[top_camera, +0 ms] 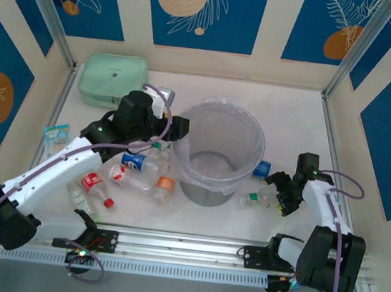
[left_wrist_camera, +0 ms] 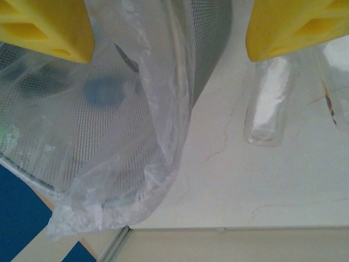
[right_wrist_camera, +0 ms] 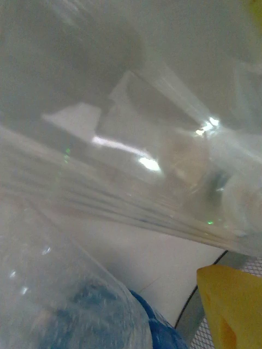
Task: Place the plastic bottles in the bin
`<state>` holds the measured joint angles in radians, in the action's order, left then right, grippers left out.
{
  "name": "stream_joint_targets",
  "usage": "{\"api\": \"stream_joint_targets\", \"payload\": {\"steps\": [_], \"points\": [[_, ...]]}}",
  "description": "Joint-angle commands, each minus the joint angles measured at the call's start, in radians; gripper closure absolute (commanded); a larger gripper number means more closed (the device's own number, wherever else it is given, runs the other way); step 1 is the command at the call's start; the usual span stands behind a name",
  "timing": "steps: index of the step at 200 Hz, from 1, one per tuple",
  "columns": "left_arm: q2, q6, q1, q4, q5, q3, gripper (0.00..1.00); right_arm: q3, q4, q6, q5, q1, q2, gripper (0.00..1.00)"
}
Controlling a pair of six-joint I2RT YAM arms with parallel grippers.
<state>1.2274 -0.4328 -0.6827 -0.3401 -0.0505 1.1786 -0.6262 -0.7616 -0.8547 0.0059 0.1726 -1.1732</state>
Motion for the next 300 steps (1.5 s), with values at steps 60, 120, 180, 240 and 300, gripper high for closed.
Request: {"api": "stream_joint_targets", "payload": {"steps": [60, 120, 180, 240, 300], "points": [[0.061, -0.042, -0.041, 0.018, 0.047, 0.02, 0.3, 0.014, 0.03, 0.022, -0.044, 0.019, 0.003, 0.37], [0.052, -0.051, -0.041, 0.03, 0.07, 0.01, 0.3, -0.234, -0.206, 0.119, -0.028, 0.022, 0.205, 0.57], [0.04, -0.06, -0.043, 0.057, 0.075, -0.023, 0.3, -0.722, -0.266, 0.233, -0.018, 0.009, 0.268, 0.76], [0.032, -0.073, -0.043, 0.094, 0.079, -0.051, 0.3, -1.028, -0.133, 0.257, -0.043, -0.42, 0.099, 0.86], [-0.015, -0.09, -0.043, 0.106, 0.139, -0.1, 0.3, -1.198, -0.412, 0.396, 0.207, -0.893, -0.278, 0.89]]}}
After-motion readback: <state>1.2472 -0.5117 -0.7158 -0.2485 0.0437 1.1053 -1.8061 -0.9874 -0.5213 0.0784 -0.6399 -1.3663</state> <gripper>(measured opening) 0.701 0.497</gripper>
